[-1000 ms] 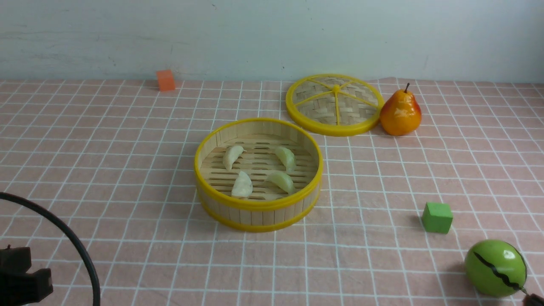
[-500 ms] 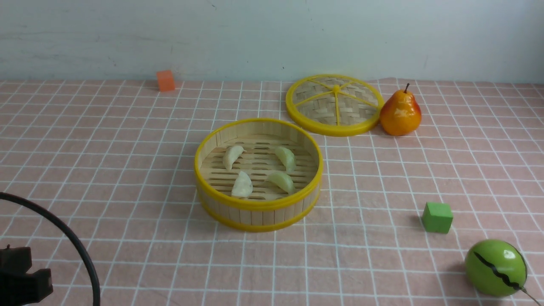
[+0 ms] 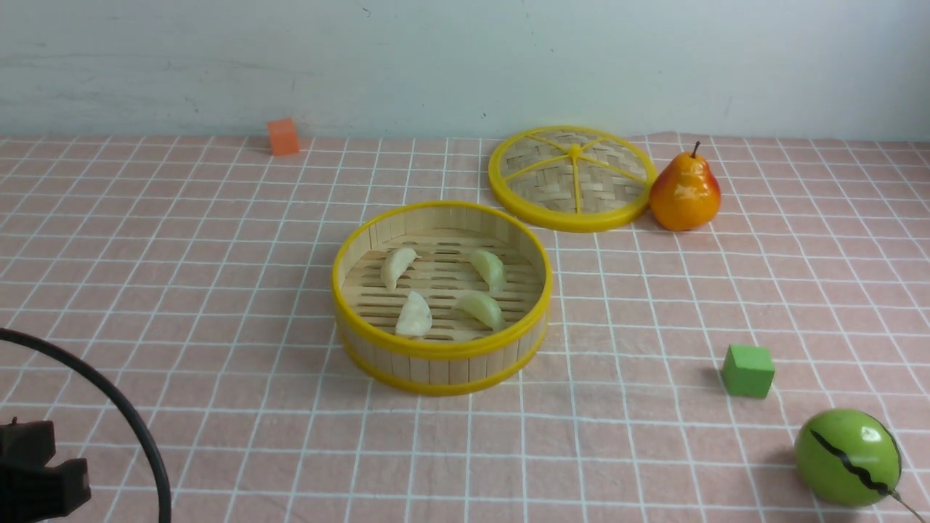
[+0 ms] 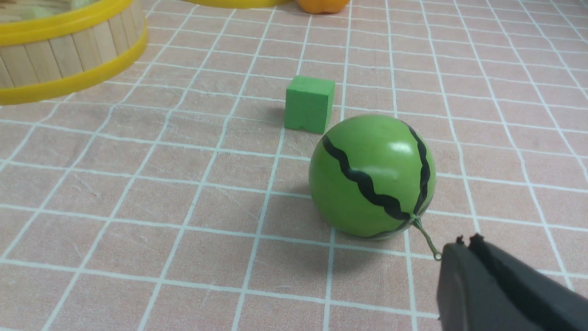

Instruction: Put the dumplings into the steamer on the table with the pink tablecloth.

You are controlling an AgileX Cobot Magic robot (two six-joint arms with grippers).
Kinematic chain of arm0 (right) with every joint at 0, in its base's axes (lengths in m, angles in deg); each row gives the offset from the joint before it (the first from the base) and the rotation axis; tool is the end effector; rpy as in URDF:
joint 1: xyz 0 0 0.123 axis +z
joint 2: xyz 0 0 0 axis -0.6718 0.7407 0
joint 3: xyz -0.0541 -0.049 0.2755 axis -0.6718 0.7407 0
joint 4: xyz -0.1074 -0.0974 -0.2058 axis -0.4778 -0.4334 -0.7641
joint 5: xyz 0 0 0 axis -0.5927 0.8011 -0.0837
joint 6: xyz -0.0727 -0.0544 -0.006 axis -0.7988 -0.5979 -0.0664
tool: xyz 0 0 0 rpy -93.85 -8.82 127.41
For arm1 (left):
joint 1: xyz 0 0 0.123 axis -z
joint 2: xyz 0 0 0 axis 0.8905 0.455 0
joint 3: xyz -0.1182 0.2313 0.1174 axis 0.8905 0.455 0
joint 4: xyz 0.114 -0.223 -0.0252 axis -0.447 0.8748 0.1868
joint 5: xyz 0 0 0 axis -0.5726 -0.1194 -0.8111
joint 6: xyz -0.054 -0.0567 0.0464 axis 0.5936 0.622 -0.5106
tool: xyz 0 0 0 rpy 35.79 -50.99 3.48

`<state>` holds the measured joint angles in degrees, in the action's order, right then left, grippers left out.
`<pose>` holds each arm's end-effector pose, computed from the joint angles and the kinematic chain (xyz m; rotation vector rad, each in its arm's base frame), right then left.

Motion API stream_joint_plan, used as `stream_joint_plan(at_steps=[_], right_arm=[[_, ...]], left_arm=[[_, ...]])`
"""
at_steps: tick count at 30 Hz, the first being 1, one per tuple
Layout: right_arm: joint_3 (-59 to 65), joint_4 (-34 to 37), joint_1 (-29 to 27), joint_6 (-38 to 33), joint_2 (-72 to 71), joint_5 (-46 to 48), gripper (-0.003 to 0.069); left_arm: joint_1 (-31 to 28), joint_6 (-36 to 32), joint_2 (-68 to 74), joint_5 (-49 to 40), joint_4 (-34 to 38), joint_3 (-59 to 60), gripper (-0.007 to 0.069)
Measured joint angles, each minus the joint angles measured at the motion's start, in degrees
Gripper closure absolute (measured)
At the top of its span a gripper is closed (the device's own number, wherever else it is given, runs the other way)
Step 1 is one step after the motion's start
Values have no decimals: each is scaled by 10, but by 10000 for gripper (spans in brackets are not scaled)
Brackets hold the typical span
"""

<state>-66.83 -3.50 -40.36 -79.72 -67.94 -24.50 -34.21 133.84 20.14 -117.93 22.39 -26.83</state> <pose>0.0523 0.0041 0.1740 -0.0428 1.8689 0.0498 0.1165 -0.0284 0.2744 -0.0723 2.1844 -0.1179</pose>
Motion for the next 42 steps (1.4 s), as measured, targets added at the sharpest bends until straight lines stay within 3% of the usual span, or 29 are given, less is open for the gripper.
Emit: stream_joint_plan(at_steps=[7, 9, 12, 15, 19, 21, 28, 34, 42], right_arm=[[0, 0, 0, 0, 0, 0, 648], [0, -1, 0, 0, 0, 0, 645], [0, -1, 0, 0, 0, 0, 642], [0, -1, 0, 0, 0, 0, 638], [0, -1, 0, 0, 0, 0, 634], [0, -1, 0, 0, 0, 0, 630], [0, -1, 0, 0, 0, 0, 624], [0, -1, 0, 0, 0, 0, 624], [0, -1, 0, 0, 0, 0, 623]], left_arm=[[-22, -5, -102, 20, -11, 64, 533], [-47, -5, -159, 32, -2, 84, 533], [-114, -28, -252, 115, 70, 137, 533], [-178, -95, -301, 218, 142, 196, 533], [-212, -201, -348, 310, 206, 278, 575], [-213, -223, -368, 283, 237, 289, 633], [-216, -248, -373, 165, 287, 294, 638], [-216, -316, -373, 157, 300, 294, 638], [-216, -330, -373, 157, 313, 294, 638]])
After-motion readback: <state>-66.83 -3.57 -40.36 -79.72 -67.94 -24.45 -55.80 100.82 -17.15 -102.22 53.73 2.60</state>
